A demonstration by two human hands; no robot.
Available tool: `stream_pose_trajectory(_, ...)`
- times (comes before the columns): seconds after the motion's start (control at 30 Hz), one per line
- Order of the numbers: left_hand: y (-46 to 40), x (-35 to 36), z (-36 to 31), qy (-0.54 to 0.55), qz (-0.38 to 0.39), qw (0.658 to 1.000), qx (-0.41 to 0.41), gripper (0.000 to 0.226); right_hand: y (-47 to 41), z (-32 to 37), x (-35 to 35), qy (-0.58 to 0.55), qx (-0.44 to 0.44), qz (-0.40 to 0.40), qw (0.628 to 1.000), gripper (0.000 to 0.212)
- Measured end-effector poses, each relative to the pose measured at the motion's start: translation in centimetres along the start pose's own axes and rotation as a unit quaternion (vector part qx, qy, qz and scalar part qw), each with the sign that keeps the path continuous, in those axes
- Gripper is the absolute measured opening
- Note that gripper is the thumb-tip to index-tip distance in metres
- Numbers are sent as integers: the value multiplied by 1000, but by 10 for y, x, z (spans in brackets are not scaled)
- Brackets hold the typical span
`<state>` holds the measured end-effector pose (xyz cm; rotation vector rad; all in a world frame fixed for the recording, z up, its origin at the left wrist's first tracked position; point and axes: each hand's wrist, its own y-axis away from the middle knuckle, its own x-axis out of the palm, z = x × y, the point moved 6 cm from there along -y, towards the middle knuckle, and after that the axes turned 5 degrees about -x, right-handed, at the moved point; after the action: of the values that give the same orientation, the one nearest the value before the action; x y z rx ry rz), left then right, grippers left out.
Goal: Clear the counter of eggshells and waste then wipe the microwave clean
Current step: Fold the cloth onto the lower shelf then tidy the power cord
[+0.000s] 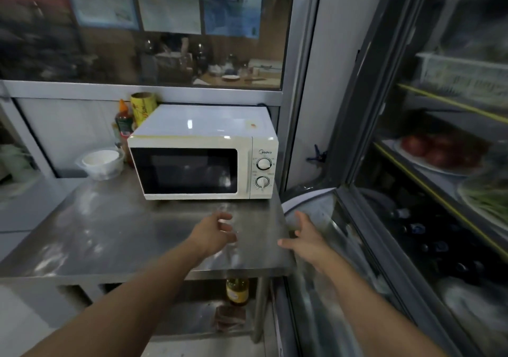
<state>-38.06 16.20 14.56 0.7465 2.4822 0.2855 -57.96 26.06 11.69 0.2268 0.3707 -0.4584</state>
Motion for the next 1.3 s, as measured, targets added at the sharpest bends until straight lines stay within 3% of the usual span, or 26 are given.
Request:
stream_pose_trajectory(0.27, -23, -16, -40, -15, -39, 998, 38, 43, -15, 23, -25, -10, -16, -7, 1000, 96)
stream_pose_trajectory(0.47, -62, -20, -70, -2, -17, 997, 70, 47, -44, 34, -36, -13, -17, -34, 999, 96)
stream_pose_trajectory(0.67, -117, -36, -106, 22, 29, 994, 104, 47, -93, 53, -40, -20, -17, -80, 996, 92)
stream_pose_trajectory(0.87, -162, -61, -148, -21, 30, 987, 155, 44, -137, 71, -45, -38, -16, -117, 992, 89)
stream_pose_trajectory(1.3, -272, -64, -219, -37, 7, 982, 183, 38, -265, 70, -80, -30, -28, -107, 993, 86)
